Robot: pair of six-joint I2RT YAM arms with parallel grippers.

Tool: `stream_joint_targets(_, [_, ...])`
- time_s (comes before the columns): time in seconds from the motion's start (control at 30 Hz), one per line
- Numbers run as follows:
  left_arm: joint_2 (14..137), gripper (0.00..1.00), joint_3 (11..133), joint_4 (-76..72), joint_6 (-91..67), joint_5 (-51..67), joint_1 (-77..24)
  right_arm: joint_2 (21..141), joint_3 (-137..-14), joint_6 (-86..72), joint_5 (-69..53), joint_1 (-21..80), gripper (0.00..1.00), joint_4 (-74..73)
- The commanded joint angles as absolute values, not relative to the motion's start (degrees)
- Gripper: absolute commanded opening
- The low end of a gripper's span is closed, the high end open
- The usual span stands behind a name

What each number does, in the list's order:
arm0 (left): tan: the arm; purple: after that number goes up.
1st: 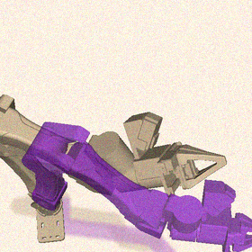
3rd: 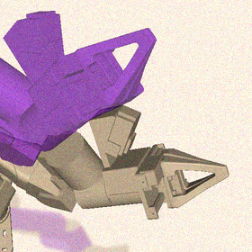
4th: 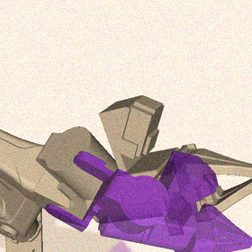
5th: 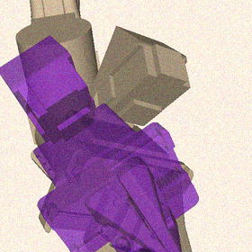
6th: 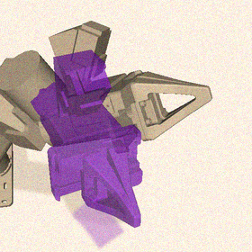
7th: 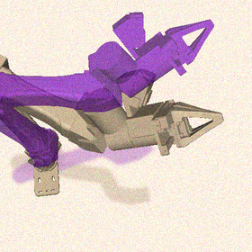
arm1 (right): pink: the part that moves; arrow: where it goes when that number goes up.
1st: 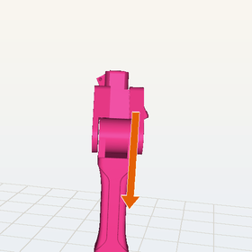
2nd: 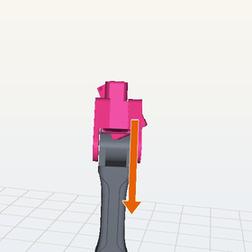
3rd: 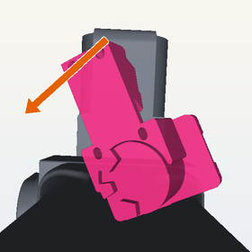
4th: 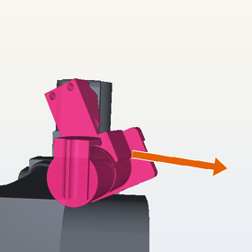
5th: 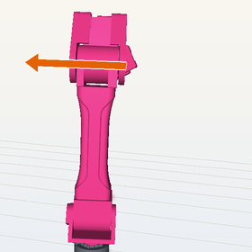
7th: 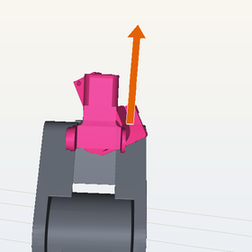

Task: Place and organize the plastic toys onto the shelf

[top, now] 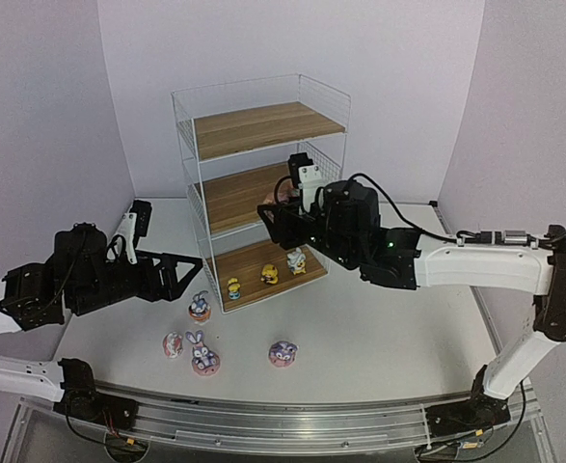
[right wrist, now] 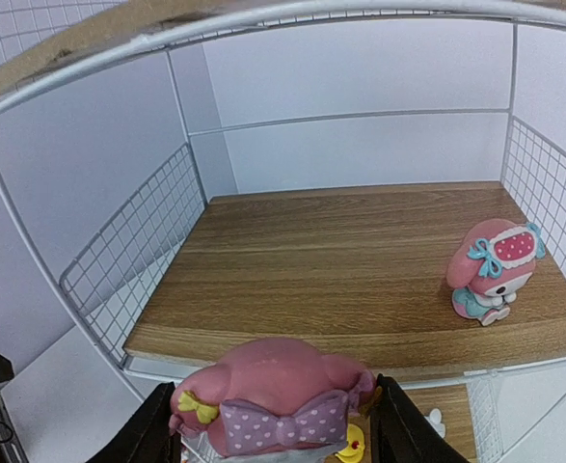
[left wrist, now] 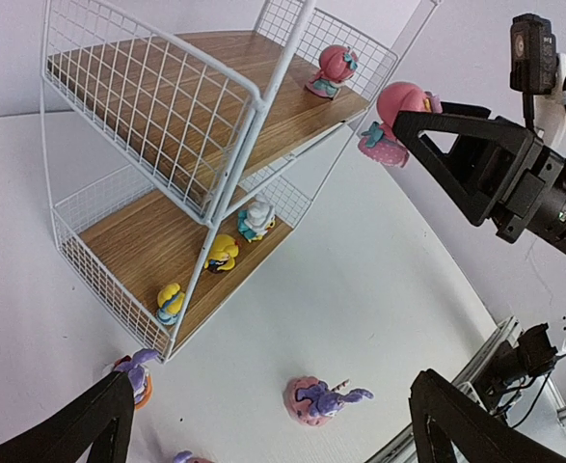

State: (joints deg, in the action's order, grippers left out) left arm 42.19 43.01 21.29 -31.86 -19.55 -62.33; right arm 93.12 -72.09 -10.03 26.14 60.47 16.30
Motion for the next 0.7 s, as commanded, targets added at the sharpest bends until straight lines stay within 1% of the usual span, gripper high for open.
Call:
stream_joint_targets(0.0, [42.4,0.99,43.1,23.2,-33.9,-22.1,-62.5,95.2,-76.1,-8.4,27.3,59.4,0.13,19.9])
stream_joint_targets(0.2, [43.0,1.0,42.8,23.0,-34.0,-22.2,-62.5,98.2,-78.9,-10.1,24.8,58.0,0.12,20.2])
stream_joint_targets(0.67, [39.1,1.0,41.6,24.3,-34.9,-23.9,-62.5,103.6,-83.6,-10.6,24.2,55.1,0.12,21.2])
